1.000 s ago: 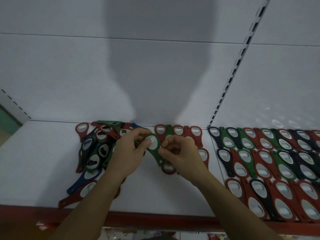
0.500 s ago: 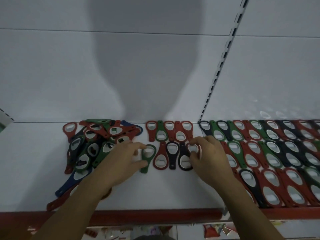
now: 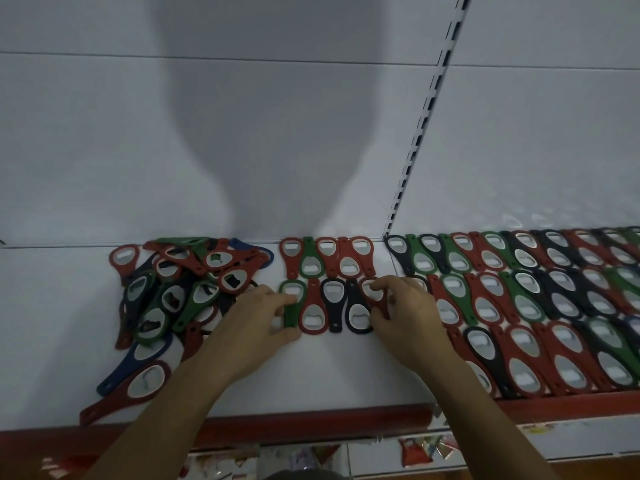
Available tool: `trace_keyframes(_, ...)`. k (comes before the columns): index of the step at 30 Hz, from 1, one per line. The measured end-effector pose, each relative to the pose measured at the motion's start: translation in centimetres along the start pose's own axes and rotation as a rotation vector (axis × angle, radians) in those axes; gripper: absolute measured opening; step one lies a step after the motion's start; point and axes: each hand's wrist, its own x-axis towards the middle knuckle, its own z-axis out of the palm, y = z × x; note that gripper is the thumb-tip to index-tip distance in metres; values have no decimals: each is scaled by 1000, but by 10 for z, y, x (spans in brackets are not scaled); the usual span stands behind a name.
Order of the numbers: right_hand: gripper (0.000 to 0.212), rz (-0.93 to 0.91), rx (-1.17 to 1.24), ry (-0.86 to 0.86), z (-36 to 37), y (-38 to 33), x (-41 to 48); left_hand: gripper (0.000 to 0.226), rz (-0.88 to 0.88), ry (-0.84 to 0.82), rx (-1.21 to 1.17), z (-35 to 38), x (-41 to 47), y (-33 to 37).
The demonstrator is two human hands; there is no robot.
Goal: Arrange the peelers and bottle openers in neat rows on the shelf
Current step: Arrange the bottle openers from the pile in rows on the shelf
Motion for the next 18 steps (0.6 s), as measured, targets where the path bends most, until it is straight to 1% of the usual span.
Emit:
trace_keyframes(7, 33, -12, 11, 12, 2, 4, 2, 59, 27, 31, -20, 3, 1, -1)
trace_keyframes(9, 31, -7, 22, 69, 4, 2, 0, 52, 44, 85, -42, 2, 2, 1)
trace_keyframes(10, 29, -22, 31, 116, 5, -2, -1, 42, 48, 150, -84, 0, 2, 2)
trace_keyframes(12, 26, -70, 92, 166, 8, -16, 1, 18, 16, 289, -267, -6, 5, 4)
trace_keyframes(13, 24, -95, 142, 141, 10, -25, 3, 13, -19, 341, -422, -9, 7, 5)
trace_keyframes(14, 23, -133, 179, 92, 13, -34, 6, 16, -55, 375, -606, -12, 8, 5)
trace_keyframes(16, 24, -233, 167, -32, 21, -53, 16, 25, -127, 442, -932, -20, 9, 7)
trace_keyframes(18, 36, -338, 114, -180, 30, -74, 31, 28, -243, 516, -1214, -32, 6, 5)
